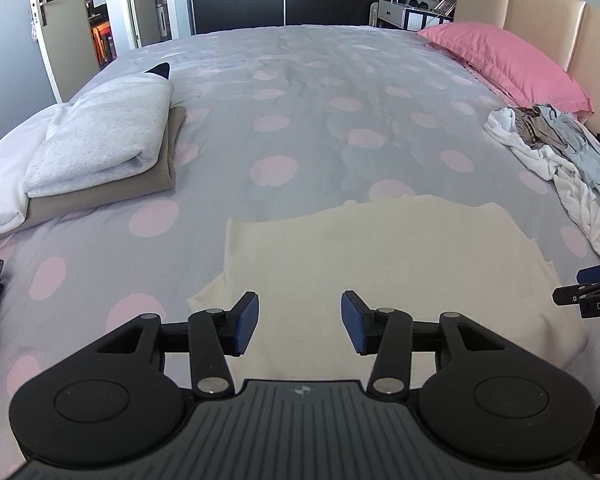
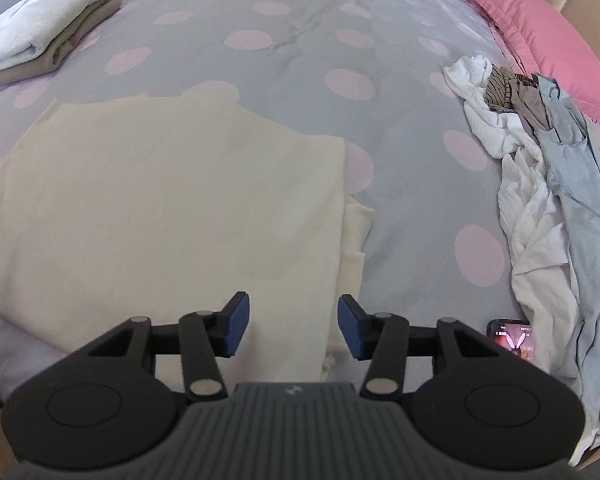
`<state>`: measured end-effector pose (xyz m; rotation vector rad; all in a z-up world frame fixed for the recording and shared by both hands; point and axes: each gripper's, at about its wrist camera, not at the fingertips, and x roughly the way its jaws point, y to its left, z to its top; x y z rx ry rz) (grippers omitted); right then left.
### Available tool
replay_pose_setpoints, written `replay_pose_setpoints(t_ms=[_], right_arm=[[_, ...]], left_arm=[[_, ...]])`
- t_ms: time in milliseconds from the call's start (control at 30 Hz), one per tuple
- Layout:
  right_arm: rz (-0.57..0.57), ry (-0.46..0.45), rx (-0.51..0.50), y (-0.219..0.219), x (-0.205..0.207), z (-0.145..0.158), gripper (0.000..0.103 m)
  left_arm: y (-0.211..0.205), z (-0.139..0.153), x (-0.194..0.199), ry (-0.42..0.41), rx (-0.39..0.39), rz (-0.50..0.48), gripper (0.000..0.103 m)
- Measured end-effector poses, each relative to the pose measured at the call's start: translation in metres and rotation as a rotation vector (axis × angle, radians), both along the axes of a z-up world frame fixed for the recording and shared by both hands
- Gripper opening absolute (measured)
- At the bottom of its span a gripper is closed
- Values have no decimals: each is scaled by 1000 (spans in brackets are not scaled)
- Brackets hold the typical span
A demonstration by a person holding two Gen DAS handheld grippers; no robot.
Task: Fold clothes
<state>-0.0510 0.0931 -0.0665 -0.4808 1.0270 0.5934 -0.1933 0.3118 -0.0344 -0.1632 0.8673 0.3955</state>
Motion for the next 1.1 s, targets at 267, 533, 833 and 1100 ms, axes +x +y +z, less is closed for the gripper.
replay_pose_setpoints(t_ms=[267,533,833,1100], right_arm=[[16,15,61,10,19,-23,52],[-194,216,248,-19,91,-25,52],[-364,317,318,-30,144,-39,52],[-355,375,292,-27,144,-72,57]], left_arm=[[12,-25,31,33,-16,-7,44],[24,-49,52,80,-53,3,43],[23,-55,77,82,-68,-20,43],[22,-61,83,99,-74,-36,43]])
